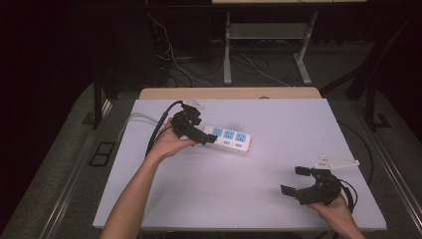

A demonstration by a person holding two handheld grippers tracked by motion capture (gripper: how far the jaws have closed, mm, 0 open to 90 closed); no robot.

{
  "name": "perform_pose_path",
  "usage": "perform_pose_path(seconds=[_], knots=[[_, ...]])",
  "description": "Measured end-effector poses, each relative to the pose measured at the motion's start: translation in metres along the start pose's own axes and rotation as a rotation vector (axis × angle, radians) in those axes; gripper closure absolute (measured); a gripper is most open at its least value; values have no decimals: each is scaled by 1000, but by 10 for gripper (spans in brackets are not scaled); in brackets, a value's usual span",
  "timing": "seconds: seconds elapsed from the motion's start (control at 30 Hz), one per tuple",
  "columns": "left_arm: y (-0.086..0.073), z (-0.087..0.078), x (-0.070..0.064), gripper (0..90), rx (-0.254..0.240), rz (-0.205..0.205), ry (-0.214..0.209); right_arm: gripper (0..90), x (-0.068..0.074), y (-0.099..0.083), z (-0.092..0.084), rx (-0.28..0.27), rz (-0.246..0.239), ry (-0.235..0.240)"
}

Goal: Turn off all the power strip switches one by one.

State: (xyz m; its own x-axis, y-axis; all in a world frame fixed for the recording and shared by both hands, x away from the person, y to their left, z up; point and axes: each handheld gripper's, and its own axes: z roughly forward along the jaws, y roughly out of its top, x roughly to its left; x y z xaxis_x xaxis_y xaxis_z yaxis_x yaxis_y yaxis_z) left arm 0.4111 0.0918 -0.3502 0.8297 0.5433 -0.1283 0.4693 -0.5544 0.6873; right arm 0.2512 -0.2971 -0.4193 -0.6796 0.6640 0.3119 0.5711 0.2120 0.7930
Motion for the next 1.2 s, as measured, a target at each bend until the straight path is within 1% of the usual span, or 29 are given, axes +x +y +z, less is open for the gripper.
perform_pose_path(seconds=[0.17,0.3,0.5,0.6,0.73,0.8,0.87,0.93,1.07,1.2], knots=[[2,8,4,63,20,5,3,4,-1,0,1,2,-3,3],[3,14,7,97,31,7,-4,4,-1,0,2,7,-3,5],[3,20,10,185,21,10,-7,4,-1,0,2,10,-4,5],[2,22,12,260,36,20,-11,4,-1,0,3,14,-2,4],[2,25,13,422,39,24,-11,4,-1,-1,4,19,-3,5],[2,26,13,502,38,34,-3,4,-1,-1,4,19,-5,5],[2,28,13,574,39,33,7,4,-1,-1,4,19,-4,5],[1,30,15,642,38,31,9,4,-1,-1,4,20,-4,4],[0,34,16,746,39,31,22,4,-1,-1,4,21,-5,3],[0,39,18,844,48,32,22,4,-1,-1,4,22,-5,2]])
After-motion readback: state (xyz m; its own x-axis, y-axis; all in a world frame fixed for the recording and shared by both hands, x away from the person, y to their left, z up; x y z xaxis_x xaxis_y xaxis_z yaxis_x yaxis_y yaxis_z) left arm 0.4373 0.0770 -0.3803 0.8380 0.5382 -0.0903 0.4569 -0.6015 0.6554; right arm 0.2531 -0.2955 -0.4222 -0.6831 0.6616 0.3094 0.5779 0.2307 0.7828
